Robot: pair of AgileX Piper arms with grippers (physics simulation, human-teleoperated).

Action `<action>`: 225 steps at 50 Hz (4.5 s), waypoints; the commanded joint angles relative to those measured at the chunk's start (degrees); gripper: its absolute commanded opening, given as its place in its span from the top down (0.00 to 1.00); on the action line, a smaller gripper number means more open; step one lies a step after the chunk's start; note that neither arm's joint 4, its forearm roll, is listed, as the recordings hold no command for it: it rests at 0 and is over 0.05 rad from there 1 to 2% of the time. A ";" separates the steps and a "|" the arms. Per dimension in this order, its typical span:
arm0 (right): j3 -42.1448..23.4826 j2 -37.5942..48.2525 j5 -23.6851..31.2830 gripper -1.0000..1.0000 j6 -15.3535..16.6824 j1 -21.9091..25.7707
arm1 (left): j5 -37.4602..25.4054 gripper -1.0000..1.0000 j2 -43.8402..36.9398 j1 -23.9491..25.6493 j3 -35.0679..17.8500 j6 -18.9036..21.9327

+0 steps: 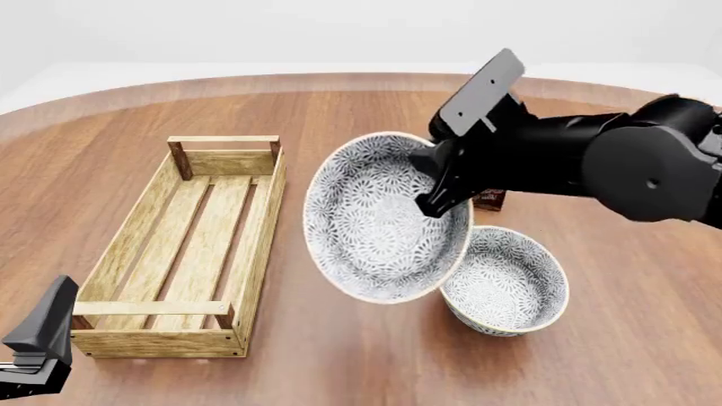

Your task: Stack the left bowl on the right bowl and place them in the tray.

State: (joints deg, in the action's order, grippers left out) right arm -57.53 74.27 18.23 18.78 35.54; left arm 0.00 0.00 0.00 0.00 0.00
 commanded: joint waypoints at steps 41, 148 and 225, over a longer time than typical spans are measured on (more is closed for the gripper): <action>19.90 -23.13 -12.78 1.00 -29.01 -23.37 | 0.00 0.00 0.00 0.00 0.00 0.00; 46.29 -0.15 -52.90 1.00 -41.97 -28.84 | 0.00 0.00 0.00 0.00 0.00 0.00; 53.82 7.12 -66.86 0.00 -49.34 -28.77 | 0.00 0.00 0.00 0.00 0.00 0.00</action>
State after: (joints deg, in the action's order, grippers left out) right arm -4.41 73.74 -41.42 -29.50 6.26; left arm 0.00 0.00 0.00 0.00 0.00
